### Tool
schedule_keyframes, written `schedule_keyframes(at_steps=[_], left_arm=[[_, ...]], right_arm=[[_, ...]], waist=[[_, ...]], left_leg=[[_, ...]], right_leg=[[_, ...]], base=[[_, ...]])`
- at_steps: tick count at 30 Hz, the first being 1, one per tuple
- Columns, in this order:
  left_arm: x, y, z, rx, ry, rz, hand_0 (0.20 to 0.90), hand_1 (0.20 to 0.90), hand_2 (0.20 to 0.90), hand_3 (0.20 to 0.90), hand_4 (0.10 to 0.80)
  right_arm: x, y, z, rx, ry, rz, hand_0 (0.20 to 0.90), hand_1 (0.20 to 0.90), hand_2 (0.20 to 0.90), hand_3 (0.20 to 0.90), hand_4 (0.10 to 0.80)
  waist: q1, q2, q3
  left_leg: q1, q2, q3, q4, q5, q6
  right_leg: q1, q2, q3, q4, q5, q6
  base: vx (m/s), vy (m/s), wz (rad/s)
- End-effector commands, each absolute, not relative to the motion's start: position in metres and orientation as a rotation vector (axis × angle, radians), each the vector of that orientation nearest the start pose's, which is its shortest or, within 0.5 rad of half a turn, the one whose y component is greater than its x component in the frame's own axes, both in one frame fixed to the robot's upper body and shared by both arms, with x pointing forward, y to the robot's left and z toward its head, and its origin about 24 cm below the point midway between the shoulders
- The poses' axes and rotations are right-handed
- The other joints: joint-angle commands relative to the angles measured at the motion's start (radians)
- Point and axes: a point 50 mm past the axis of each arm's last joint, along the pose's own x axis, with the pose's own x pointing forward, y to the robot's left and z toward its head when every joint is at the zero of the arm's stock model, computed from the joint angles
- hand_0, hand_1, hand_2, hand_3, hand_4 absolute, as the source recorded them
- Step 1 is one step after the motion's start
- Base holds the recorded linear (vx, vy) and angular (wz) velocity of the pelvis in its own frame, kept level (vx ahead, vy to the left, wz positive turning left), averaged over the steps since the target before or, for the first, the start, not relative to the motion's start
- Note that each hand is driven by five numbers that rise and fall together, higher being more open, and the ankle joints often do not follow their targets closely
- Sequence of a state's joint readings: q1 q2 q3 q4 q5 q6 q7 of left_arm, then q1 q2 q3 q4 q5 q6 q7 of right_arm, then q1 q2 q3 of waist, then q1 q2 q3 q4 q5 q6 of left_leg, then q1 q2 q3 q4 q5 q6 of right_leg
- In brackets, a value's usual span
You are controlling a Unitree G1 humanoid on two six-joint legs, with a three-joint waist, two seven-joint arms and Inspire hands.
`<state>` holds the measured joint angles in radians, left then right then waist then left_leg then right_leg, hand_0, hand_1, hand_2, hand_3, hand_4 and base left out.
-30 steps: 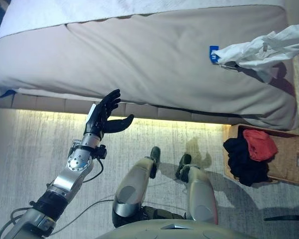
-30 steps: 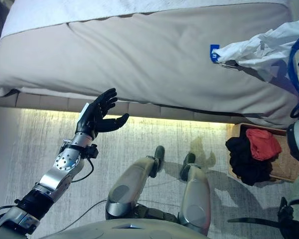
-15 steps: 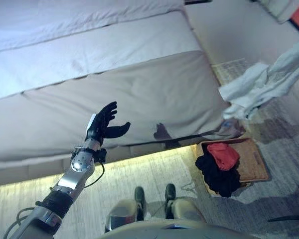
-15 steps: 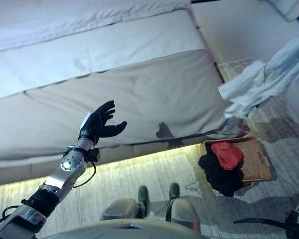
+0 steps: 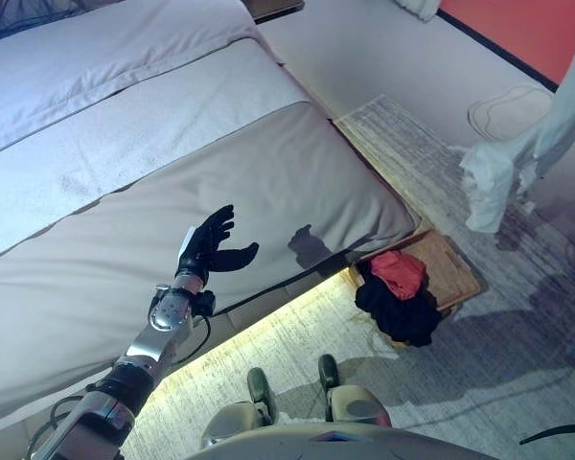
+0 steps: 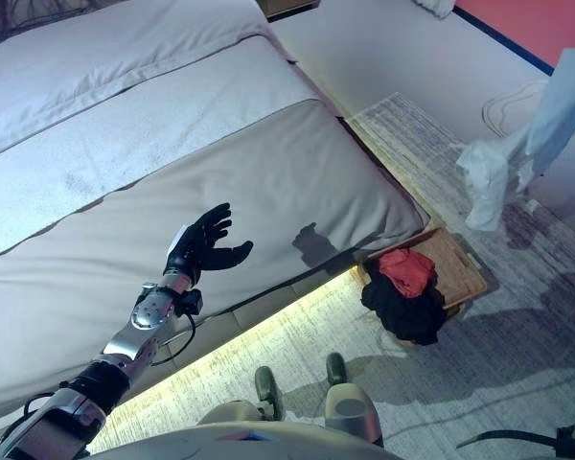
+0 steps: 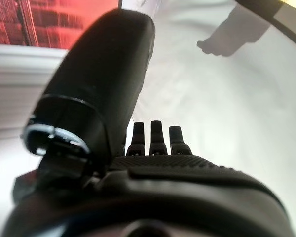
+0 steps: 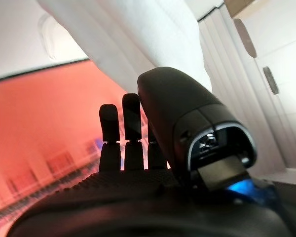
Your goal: Pick up the clothes from the bed and place them into the basket
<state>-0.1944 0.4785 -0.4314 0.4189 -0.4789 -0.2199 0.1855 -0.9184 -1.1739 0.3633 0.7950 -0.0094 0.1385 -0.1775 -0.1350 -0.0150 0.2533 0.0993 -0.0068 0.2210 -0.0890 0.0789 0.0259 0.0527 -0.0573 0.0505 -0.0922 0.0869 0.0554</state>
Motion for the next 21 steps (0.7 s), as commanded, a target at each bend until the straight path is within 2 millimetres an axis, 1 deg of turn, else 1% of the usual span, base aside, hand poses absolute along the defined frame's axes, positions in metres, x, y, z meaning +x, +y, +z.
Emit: schedule_keyframes(at_steps=[1,5,8,9,14,18,21], left_arm=[[0.280,0.177,0.019,0.095,0.020,-0.107,0.900,0.900,0.900,0.900,0.800],[0.280,0.178,0.017,0.101,0.031,-0.100,0.900,0.900,0.900,0.900,0.800],[0.283,0.178,0.018,0.104,0.032,-0.096,0.900,0.900,0.900,0.900,0.800],[0.284,0.177,0.020,0.104,0.028,-0.096,0.900,0.900,0.900,0.900,0.800],[0.290,0.170,0.026,0.105,0.005,-0.096,0.900,0.900,0.900,0.900,0.800],[0.292,0.164,0.027,0.102,-0.007,-0.106,0.900,0.900,0.900,0.900,0.800],[0.290,0.165,0.025,0.099,0.000,-0.108,0.900,0.900,0.900,0.900,0.800]], right_arm=[[0.301,-0.405,0.305,-1.179,-0.052,-0.738,0.300,0.300,0.300,0.200,0.100],[0.305,-0.403,0.279,-1.154,0.008,-0.679,0.300,0.300,0.300,0.200,0.100],[0.308,-0.402,0.252,-1.129,0.056,-0.645,0.300,0.300,0.300,0.200,0.100],[0.310,-0.400,0.240,-1.124,0.077,-0.628,0.300,0.300,0.300,0.200,0.100],[0.315,-0.393,0.204,-1.118,0.143,-0.556,0.300,0.300,0.300,0.200,0.100],[0.322,-0.387,0.189,-1.099,0.162,-0.532,0.300,0.300,0.300,0.200,0.100],[0.324,-0.385,0.179,-1.079,0.174,-0.520,0.300,0.300,0.300,0.200,0.100]], waist=[[-0.015,-0.028,-0.151],[-0.032,-0.017,-0.147],[-0.041,-0.005,-0.138],[-0.043,0.001,-0.133],[-0.048,0.026,-0.106],[-0.040,0.048,-0.086],[-0.034,0.058,-0.082]], left_leg=[[0.018,0.050,0.002,0.053,-0.168,-0.043],[0.025,0.054,0.023,0.063,-0.176,-0.044],[0.026,0.054,0.033,0.066,-0.178,-0.045],[0.025,0.054,0.037,0.067,-0.179,-0.045],[0.012,0.050,0.047,0.078,-0.182,-0.044],[0.007,0.045,0.044,0.081,-0.182,-0.044],[0.013,0.042,0.041,0.080,-0.183,-0.045]], right_leg=[[-0.046,0.030,-0.013,0.080,-0.072,0.020],[-0.046,0.029,-0.010,0.079,-0.071,0.021],[-0.050,0.028,-0.010,0.081,-0.068,0.024],[-0.053,0.027,-0.010,0.081,-0.067,0.024],[-0.069,0.023,-0.010,0.083,-0.063,0.026],[-0.071,0.018,-0.017,0.077,-0.060,0.025],[-0.064,0.015,-0.022,0.072,-0.060,0.024]], base=[[0.019,-0.020,-0.09],[0.016,-0.030,-0.23],[-0.008,-0.037,-0.10],[-0.031,-0.033,-0.16],[-0.051,-0.021,-0.08],[-0.028,-0.004,0.00],[0.000,0.000,0.00]])
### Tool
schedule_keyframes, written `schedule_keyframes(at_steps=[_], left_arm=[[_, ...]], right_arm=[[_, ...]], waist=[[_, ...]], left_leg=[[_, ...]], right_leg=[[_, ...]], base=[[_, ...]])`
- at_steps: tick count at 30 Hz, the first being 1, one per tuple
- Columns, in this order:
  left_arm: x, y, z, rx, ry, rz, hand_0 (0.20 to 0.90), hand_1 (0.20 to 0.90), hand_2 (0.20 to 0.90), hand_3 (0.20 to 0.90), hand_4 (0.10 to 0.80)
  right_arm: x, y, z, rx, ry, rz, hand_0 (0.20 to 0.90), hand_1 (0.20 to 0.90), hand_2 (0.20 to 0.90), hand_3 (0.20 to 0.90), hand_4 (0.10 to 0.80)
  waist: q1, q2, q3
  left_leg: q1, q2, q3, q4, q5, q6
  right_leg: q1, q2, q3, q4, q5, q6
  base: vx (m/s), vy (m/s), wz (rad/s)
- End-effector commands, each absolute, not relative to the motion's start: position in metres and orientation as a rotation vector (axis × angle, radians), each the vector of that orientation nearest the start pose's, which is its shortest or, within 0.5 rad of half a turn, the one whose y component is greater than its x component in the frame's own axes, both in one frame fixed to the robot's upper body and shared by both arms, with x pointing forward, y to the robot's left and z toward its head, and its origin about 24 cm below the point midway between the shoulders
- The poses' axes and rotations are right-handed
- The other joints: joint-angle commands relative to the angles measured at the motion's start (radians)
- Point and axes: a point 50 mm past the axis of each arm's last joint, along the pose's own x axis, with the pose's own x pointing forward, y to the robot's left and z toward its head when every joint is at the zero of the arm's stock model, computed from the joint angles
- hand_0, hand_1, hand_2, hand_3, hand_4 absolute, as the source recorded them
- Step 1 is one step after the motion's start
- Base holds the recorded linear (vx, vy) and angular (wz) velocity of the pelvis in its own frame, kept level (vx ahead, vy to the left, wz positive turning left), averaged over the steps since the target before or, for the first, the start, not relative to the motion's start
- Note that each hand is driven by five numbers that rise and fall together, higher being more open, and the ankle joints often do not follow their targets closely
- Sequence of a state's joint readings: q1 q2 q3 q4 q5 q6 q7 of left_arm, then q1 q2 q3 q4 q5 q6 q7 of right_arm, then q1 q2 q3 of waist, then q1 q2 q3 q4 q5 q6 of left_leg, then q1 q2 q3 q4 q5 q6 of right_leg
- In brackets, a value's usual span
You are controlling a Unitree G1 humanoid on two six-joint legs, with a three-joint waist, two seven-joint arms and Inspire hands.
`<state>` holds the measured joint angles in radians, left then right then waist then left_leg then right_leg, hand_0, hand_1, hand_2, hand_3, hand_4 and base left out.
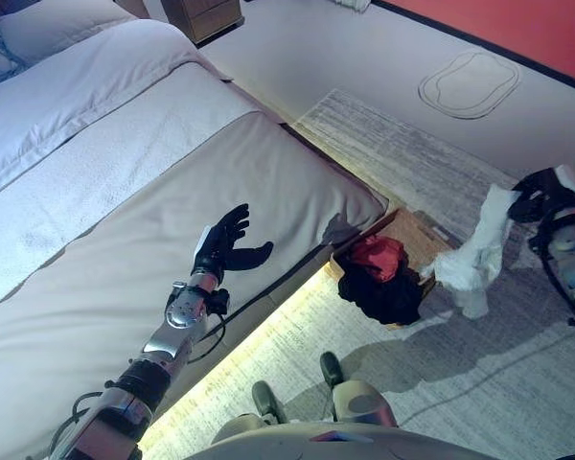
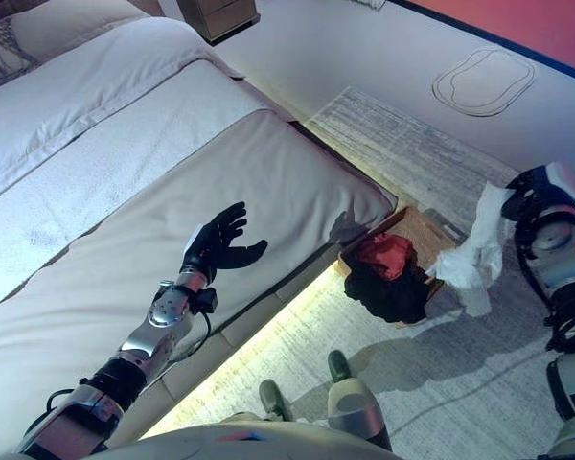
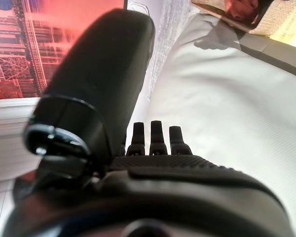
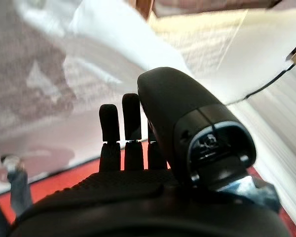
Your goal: Pick up the clothes from the bed and place them into the basket
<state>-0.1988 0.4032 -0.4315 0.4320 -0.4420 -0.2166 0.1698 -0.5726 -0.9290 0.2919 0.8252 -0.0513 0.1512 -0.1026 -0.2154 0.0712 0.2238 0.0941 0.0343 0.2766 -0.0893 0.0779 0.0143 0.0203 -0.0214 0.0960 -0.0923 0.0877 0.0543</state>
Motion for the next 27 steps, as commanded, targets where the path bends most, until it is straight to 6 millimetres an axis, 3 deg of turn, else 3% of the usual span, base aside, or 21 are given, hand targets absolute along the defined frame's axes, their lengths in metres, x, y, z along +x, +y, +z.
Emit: schedule_keyframes(at_steps=[1,10,21,26,27], left_arm=[[0.290,0.165,0.025,0.098,0.001,-0.108,0.900,0.900,0.900,0.900,0.800],[0.291,0.166,0.029,0.106,-0.014,-0.121,0.900,0.900,0.900,0.900,0.800],[0.288,0.170,0.028,0.117,-0.012,-0.120,0.900,0.900,0.900,0.900,0.800],[0.286,0.171,0.024,0.121,0.001,-0.125,0.900,0.900,0.900,0.900,0.800],[0.286,0.172,0.024,0.123,0.004,-0.125,0.900,0.900,0.900,0.900,0.800]], right_arm=[[0.325,-0.384,0.178,-1.074,0.175,-0.515,0.300,0.300,0.300,0.200,0.100],[0.326,-0.378,0.164,-1.058,0.173,-0.541,0.300,0.300,0.300,0.200,0.100],[0.323,-0.380,0.176,-0.996,0.079,-0.651,0.300,0.300,0.300,0.200,0.100],[0.326,-0.375,0.170,-1.008,0.123,-0.588,0.300,0.300,0.300,0.200,0.100],[0.326,-0.375,0.166,-1.013,0.140,-0.571,0.519,0.519,0.519,0.455,0.355]], waist=[[0.049,-0.026,-0.052],[0.066,-0.013,-0.028],[0.074,-0.017,-0.027],[0.077,-0.023,-0.036],[0.078,-0.025,-0.038]], left_leg=[[0.019,0.001,-0.016,0.079,-0.182,-0.033],[0.007,-0.006,-0.036,0.057,-0.171,-0.032],[0.011,-0.006,-0.048,0.049,-0.169,-0.033],[0.014,-0.005,-0.054,0.048,-0.168,-0.034],[0.015,-0.005,-0.054,0.049,-0.168,-0.034]], right_leg=[[-0.031,-0.022,-0.069,0.071,-0.061,0.025],[-0.042,-0.028,-0.086,0.067,-0.058,0.029],[-0.034,-0.027,-0.087,0.065,-0.060,0.029],[-0.029,-0.027,-0.087,0.061,-0.060,0.029],[-0.027,-0.028,-0.088,0.060,-0.060,0.029]], base=[[0.000,0.000,0.00],[-0.016,-0.018,0.04],[0.001,-0.003,0.02],[0.021,-0.007,0.00],[0.037,-0.024,0.00]])
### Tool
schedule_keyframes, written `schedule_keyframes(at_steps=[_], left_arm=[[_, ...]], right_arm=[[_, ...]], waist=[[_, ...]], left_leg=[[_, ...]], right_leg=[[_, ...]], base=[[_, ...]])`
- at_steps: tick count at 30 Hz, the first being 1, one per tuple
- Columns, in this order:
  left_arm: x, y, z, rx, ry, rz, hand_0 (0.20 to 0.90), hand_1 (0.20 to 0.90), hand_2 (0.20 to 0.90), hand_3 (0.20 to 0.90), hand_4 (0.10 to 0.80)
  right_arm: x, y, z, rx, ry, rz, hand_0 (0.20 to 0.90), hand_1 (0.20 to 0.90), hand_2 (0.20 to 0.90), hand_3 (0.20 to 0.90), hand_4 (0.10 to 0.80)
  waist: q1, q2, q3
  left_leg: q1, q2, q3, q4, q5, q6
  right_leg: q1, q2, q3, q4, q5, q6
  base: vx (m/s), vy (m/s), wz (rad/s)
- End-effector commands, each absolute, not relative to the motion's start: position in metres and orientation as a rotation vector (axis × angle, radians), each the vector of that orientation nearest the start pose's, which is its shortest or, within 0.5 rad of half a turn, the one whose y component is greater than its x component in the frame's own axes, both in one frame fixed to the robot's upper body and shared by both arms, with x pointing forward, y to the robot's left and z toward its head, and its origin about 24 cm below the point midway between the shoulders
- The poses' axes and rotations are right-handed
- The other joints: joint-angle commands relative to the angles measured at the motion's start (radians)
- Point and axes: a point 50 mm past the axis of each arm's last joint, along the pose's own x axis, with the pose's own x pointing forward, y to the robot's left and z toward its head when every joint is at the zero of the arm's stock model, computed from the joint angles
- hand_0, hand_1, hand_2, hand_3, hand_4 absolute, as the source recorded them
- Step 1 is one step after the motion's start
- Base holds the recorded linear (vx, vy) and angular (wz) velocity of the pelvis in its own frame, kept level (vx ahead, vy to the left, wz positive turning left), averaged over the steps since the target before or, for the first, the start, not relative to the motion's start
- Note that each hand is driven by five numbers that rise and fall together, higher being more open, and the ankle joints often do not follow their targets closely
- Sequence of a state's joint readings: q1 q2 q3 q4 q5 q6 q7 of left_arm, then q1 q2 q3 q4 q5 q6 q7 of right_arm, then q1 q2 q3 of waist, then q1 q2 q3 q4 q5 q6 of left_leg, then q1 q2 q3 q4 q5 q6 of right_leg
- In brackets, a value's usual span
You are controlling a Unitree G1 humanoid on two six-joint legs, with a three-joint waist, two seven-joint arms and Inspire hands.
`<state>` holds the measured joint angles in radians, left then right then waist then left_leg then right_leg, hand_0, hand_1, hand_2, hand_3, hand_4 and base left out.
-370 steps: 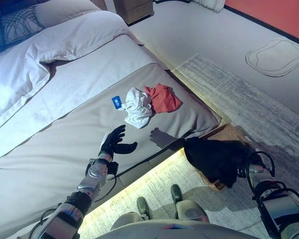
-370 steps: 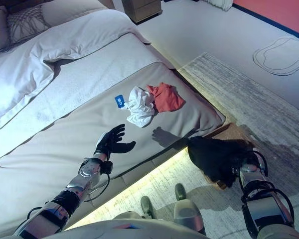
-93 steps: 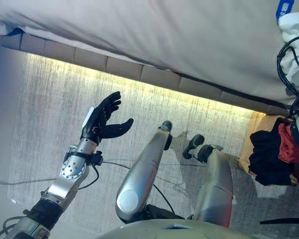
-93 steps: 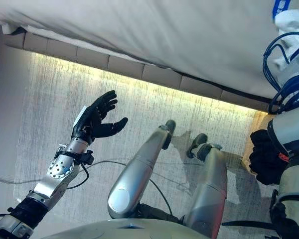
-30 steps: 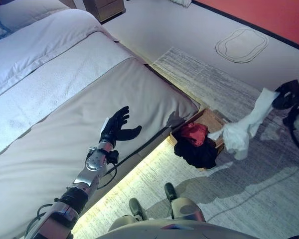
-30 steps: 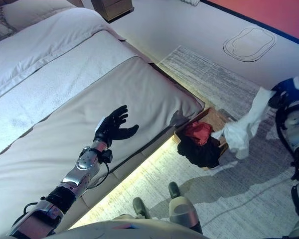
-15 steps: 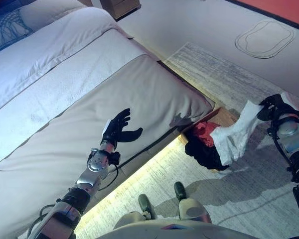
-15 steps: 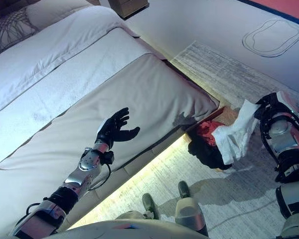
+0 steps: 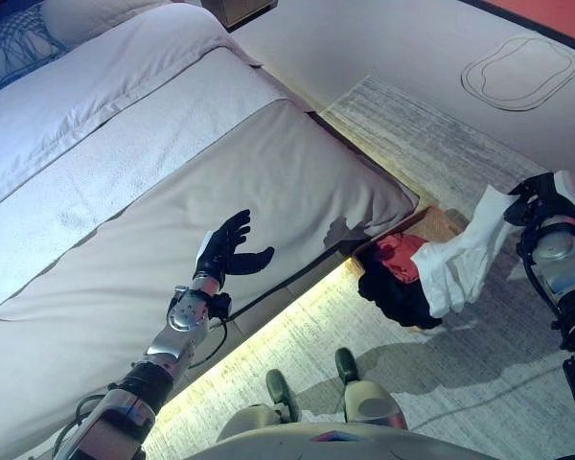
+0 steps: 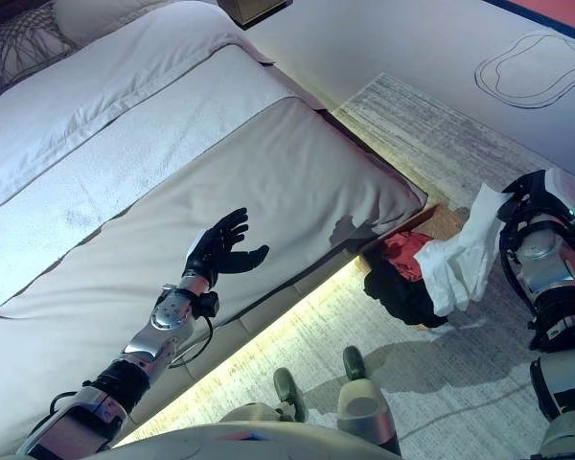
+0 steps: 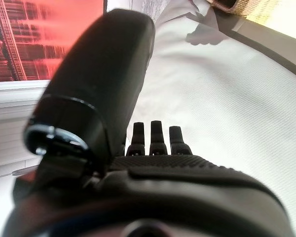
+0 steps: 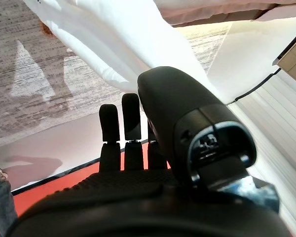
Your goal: Pick up the clothes from the bed and place them into the basket
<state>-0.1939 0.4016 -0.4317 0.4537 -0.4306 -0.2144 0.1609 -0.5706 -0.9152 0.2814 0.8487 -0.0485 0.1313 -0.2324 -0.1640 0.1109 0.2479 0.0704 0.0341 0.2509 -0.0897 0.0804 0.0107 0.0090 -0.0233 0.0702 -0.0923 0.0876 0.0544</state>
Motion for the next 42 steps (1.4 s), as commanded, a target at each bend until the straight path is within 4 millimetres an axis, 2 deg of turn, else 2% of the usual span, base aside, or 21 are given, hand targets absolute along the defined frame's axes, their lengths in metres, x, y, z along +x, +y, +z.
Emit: schedule_keyframes(at_steps=[1,5,18,26,29,32,33,38,42], left_arm=[[0.285,0.172,0.023,0.126,0.007,-0.126,0.900,0.900,0.900,0.900,0.800],[0.285,0.172,0.023,0.135,0.012,-0.132,0.900,0.900,0.900,0.900,0.800],[0.282,0.173,0.023,0.138,0.014,-0.148,0.900,0.900,0.900,0.900,0.800],[0.279,0.178,0.018,0.140,0.038,-0.132,0.900,0.900,0.900,0.900,0.800],[0.276,0.179,0.012,0.143,0.060,-0.121,0.900,0.900,0.900,0.900,0.800],[0.268,0.176,-0.003,0.135,0.114,-0.125,0.900,0.900,0.900,0.900,0.800],[0.266,0.175,-0.005,0.136,0.118,-0.128,0.900,0.900,0.900,0.900,0.800],[0.249,0.166,-0.022,0.159,0.159,-0.147,0.900,0.900,0.900,0.900,0.800],[0.235,0.169,-0.038,0.161,0.208,-0.100,0.900,0.900,0.900,0.900,0.800]], right_arm=[[0.325,-0.374,0.162,-1.013,0.156,-0.561,0.900,0.900,0.900,0.900,0.800],[0.324,-0.376,0.151,-0.998,0.185,-0.555,0.900,0.900,0.900,0.900,0.800],[0.321,-0.377,0.143,-1.009,0.198,-0.539,0.900,0.900,0.900,0.900,0.800],[0.320,-0.361,0.127,-0.935,0.179,-0.483,0.900,0.900,0.900,0.900,0.800],[0.322,-0.343,0.113,-0.835,0.145,-0.453,0.900,0.900,0.900,0.900,0.800],[0.318,-0.311,0.089,-0.762,0.094,-0.410,0.900,0.900,0.900,0.900,0.800],[0.317,-0.308,0.085,-0.755,0.091,-0.409,0.900,0.900,0.900,0.900,0.800],[0.297,-0.274,0.047,-0.712,0.066,-0.367,0.900,0.900,0.900,0.900,0.800],[0.277,-0.246,0.023,-0.740,0.041,-0.307,0.900,0.900,0.900,0.900,0.800]], waist=[[0.028,-0.067,-0.064],[0.037,-0.072,-0.065],[0.045,-0.072,-0.054],[0.048,-0.083,-0.067],[0.050,-0.088,-0.073],[0.055,-0.088,-0.081],[0.055,-0.088,-0.082],[0.064,-0.085,-0.093],[0.076,-0.089,-0.107]], left_leg=[[0.039,-0.003,-0.029,0.050,-0.171,-0.030],[0.040,0.001,-0.032,0.051,-0.170,-0.032],[0.040,0.004,-0.048,0.040,-0.162,-0.034],[0.049,0.009,-0.055,0.029,-0.157,-0.036],[0.049,0.011,-0.063,0.025,-0.154,-0.036],[0.054,0.012,-0.079,0.014,-0.148,-0.036],[0.054,0.012,-0.081,0.013,-0.147,-0.036],[0.053,0.010,-0.111,0.004,-0.143,-0.034],[0.050,0.008,-0.130,0.003,-0.142,-0.030]], right_leg=[[-0.015,-0.026,-0.061,0.060,-0.060,0.028],[-0.012,-0.026,-0.063,0.059,-0.060,0.027],[-0.009,-0.030,-0.071,0.057,-0.061,0.027],[0.001,-0.028,-0.081,0.057,-0.066,0.025],[0.005,-0.026,-0.086,0.061,-0.071,0.022],[0.015,-0.022,-0.094,0.064,-0.078,0.017],[0.016,-0.022,-0.095,0.064,-0.079,0.017],[0.029,-0.018,-0.105,0.063,-0.088,0.016],[0.040,-0.022,-0.122,0.059,-0.097,0.019]], base=[[0.040,-0.029,0.00],[0.025,-0.024,0.00],[0.017,-0.008,0.03],[0.032,-0.024,0.05],[0.020,-0.020,0.02],[0.052,-0.004,0.13],[0.048,0.007,0.14],[0.037,0.033,0.13],[0.042,0.051,0.28]])
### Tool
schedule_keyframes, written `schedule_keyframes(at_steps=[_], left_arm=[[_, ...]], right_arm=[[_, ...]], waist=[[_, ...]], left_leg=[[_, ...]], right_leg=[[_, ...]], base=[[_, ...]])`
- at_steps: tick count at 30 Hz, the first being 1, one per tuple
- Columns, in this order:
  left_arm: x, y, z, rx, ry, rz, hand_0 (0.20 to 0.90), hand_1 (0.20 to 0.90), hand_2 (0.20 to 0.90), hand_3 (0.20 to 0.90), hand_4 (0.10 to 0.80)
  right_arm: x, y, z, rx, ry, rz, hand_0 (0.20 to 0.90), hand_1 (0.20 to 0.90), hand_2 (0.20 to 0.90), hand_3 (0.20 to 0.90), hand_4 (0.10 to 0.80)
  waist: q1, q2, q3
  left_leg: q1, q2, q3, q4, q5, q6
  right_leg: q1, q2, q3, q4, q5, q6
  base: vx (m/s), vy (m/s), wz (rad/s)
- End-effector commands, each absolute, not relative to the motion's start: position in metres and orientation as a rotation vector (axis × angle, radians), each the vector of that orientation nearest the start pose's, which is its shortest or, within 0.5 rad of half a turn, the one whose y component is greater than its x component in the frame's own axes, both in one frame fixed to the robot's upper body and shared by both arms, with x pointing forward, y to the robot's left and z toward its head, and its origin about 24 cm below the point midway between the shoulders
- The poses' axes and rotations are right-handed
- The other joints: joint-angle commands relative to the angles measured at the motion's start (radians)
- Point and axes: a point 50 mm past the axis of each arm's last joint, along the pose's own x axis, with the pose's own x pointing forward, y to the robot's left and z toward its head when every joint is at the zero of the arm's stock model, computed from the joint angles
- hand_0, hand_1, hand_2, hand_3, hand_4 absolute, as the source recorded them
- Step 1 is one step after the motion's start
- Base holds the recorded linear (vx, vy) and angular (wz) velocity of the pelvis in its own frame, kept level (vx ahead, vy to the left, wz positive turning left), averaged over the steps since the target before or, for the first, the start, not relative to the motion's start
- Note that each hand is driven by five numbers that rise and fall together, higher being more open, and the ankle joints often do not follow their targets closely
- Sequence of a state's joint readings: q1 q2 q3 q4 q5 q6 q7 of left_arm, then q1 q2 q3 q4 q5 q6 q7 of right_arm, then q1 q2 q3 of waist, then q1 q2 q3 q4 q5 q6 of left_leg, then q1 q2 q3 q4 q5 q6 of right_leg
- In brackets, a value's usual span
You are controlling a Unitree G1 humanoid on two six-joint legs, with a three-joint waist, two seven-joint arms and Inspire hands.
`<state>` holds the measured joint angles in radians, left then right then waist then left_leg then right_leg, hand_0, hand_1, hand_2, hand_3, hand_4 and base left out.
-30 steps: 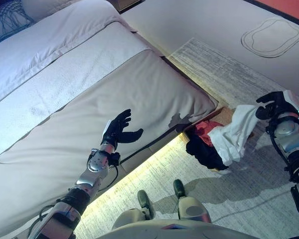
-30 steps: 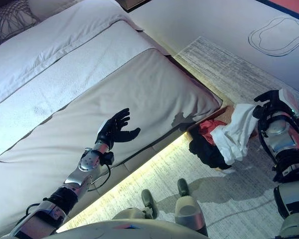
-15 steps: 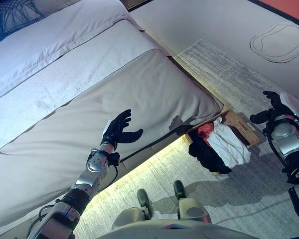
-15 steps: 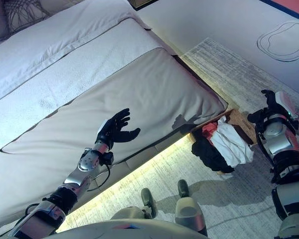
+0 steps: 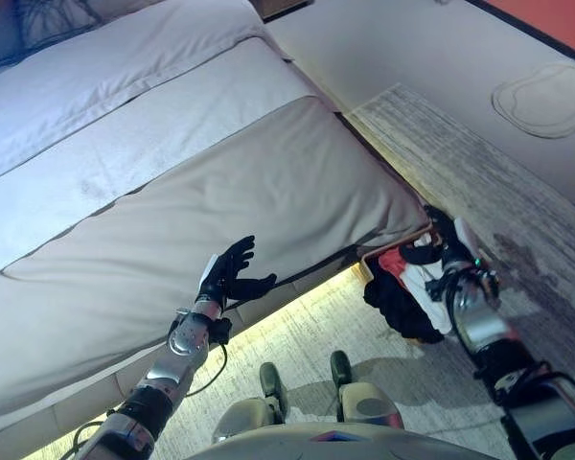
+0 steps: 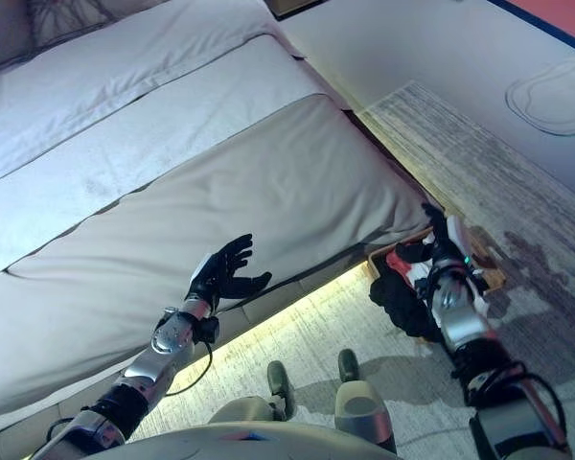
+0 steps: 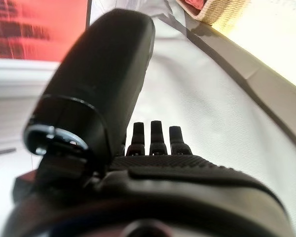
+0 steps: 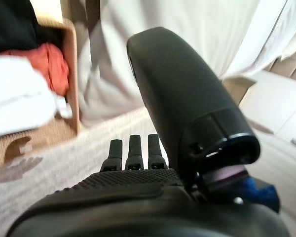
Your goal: Pick up the clothes from the bed and place them into the basket
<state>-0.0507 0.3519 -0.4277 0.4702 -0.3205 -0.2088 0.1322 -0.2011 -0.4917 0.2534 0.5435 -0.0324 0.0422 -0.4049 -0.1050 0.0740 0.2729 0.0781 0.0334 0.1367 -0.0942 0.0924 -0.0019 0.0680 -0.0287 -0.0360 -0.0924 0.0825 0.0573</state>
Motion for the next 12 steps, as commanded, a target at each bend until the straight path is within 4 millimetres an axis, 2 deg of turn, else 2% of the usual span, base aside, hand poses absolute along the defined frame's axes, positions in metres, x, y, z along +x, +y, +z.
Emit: schedule_keyframes(at_steps=[1,7,12], left_arm=[[0.232,0.172,-0.041,0.160,0.221,-0.086,0.900,0.900,0.900,0.900,0.800],[0.220,0.179,-0.057,0.157,0.296,-0.047,0.900,0.900,0.900,0.900,0.800],[0.216,0.180,-0.063,0.146,0.340,-0.063,0.900,0.900,0.900,0.900,0.800]], right_arm=[[0.274,-0.240,0.021,-0.756,0.028,-0.289,0.900,0.900,0.900,0.900,0.800],[0.263,-0.225,0.015,-0.774,0.006,-0.224,0.900,0.900,0.900,0.900,0.800],[0.262,-0.225,0.017,-0.758,0.016,-0.212,0.900,0.900,0.900,0.900,0.800]], waist=[[0.021,-0.055,-0.135],[0.032,-0.075,-0.158],[0.042,-0.086,-0.169]], left_leg=[[0.043,0.009,-0.020,0.007,-0.155,-0.016],[0.042,0.007,-0.033,0.007,-0.158,-0.010],[0.041,0.010,-0.039,0.007,-0.160,-0.009]], right_leg=[[-0.016,-0.017,-0.019,0.059,-0.094,0.017],[0.002,-0.021,-0.040,0.054,-0.106,0.020],[0.013,-0.022,-0.053,0.046,-0.109,0.023]], base=[[0.044,0.036,0.18],[0.047,0.017,0.10],[0.019,0.007,0.06]])
